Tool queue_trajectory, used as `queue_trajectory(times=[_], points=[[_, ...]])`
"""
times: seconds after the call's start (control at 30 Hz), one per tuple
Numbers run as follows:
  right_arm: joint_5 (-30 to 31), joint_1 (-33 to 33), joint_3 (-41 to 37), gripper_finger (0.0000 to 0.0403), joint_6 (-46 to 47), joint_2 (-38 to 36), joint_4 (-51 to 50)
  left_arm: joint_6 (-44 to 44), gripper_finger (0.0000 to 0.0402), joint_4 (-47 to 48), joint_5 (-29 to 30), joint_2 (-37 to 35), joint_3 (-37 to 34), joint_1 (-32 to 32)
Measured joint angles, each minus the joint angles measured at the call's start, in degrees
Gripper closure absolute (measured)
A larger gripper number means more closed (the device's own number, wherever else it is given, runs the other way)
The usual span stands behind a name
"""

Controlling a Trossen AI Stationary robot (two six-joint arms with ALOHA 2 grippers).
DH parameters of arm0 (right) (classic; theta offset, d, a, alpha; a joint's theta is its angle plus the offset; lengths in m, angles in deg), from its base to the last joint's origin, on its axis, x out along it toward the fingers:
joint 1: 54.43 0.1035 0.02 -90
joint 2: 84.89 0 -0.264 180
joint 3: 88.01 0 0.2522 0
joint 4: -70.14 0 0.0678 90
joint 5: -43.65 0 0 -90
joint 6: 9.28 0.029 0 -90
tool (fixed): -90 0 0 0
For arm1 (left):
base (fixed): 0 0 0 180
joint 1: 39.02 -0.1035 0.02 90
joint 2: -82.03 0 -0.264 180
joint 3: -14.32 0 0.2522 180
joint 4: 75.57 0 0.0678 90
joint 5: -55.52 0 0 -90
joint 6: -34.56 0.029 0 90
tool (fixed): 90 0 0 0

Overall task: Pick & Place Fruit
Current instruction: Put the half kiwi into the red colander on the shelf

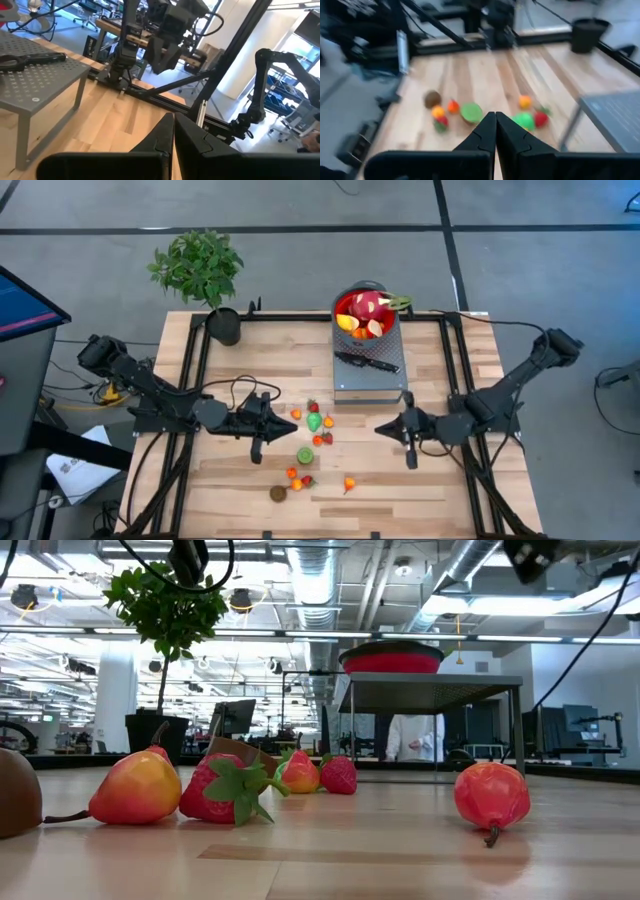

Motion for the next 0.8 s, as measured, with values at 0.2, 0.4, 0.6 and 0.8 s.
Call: queue_trajectory(times=[0.2,0.4,0.6,0.8], points=[[10.4,5.0,0.0,0.0403,8.4,0.1,-10.3,0.1,0.0395,0.4,0.0,0.0,0.0,0.0],[12.5,7.7,0.0,0.0403,10.2,-0.1,-12.4,-0.6,0.0395,0.5,0.0,0.0,0.0,0.3],[12.5,7.8,0.0,0.0403,10.2,-0.1,-12.4,-7.8,0.04,0.7,0.4,1.2,0.0,1.6],[12.5,7.6,0.0,0.0403,10.2,-0.1,-12.6,-12.4,0.04,0.6,3.1,4.6,1.3,4.4]])
